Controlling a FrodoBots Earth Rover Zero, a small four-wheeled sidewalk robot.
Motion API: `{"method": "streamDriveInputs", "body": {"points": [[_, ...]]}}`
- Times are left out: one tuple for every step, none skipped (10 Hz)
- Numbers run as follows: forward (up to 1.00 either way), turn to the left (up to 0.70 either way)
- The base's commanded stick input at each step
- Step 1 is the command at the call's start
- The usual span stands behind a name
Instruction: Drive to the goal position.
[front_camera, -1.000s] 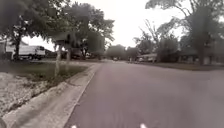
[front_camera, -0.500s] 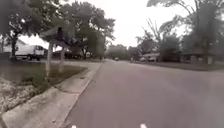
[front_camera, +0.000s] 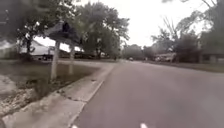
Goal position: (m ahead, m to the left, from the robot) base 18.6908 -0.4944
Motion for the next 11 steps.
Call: {"method": "streamDriveInputs", "body": {"points": [[1.00,0.00],[1.00,0.00],[1.00,0.00],[1.00,0.00],[1.00,0.00],[1.00,0.00],[1.00,0.00],[1.00,0.00],[1.00,0.00],[1.00,-0.40],[1.00,-0.40]]}}
